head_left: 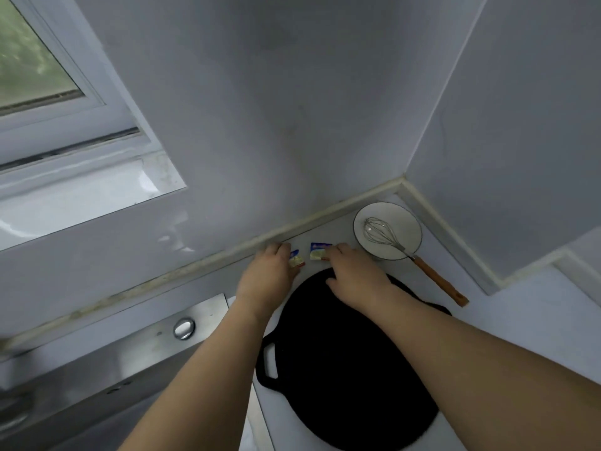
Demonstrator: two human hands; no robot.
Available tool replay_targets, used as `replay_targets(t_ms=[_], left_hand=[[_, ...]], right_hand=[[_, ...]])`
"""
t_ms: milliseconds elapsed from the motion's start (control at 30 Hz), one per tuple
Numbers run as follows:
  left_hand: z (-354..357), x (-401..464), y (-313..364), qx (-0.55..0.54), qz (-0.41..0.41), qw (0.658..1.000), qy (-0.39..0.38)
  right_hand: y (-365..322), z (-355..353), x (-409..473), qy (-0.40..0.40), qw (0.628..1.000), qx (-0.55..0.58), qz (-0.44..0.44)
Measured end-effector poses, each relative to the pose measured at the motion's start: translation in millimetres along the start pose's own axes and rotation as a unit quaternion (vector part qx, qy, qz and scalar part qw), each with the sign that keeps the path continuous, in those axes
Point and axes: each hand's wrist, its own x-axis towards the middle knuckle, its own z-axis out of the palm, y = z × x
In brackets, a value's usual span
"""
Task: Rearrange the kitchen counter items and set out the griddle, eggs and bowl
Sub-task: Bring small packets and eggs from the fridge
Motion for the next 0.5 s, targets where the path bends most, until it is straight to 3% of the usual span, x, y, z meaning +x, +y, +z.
replay_targets(t_ms=[167,500], left_hand=[[-13.9,-46.8,30.7,-0.018,0.023,1.000,0.011],[-12.1,-140.9,151.7,-0.003,0.166,0.986,-0.008]], right_hand=[[-2.2,-11.6,-72.8,0.011,0.999,0.034,0.031],[25.5,-23.1,-258.3,0.086,0.981,0.078,0.152]])
